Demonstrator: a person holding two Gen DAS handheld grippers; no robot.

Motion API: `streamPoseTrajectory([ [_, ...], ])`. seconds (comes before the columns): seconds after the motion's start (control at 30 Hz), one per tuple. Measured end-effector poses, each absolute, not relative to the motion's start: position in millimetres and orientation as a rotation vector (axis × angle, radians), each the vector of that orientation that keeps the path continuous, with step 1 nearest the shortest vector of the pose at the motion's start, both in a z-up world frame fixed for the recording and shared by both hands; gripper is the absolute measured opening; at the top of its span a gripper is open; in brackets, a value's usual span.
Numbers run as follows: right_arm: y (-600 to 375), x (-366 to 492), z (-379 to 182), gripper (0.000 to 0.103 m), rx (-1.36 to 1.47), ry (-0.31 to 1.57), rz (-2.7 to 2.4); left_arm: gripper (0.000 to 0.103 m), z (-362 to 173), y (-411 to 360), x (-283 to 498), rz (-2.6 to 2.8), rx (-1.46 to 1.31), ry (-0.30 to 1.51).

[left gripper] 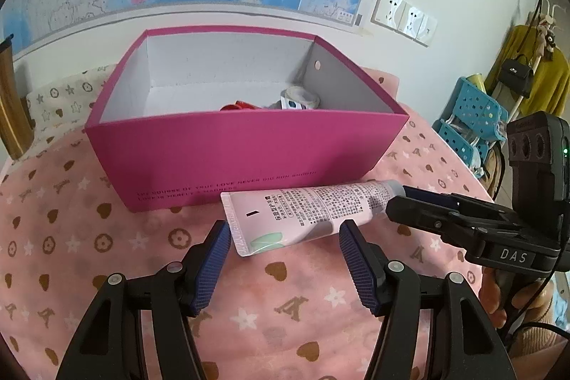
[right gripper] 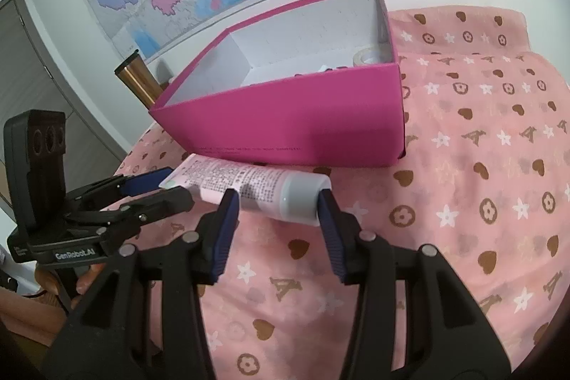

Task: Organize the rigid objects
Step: 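Lift the pink tube up above the magenta box rim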

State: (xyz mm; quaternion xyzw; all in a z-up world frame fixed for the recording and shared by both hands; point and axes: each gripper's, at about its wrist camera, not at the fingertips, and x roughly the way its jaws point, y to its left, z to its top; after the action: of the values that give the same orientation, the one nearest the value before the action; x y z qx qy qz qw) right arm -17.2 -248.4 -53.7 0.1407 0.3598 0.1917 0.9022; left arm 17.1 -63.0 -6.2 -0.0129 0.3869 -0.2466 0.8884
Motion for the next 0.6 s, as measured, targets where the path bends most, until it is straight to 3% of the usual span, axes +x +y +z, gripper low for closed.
streamPoseTrajectory([
  [0.6,-247,-19,-42,0.049,0.276,0.703,0.400,0.064,12,-61,16,-0.517,-0.023,0.751],
])
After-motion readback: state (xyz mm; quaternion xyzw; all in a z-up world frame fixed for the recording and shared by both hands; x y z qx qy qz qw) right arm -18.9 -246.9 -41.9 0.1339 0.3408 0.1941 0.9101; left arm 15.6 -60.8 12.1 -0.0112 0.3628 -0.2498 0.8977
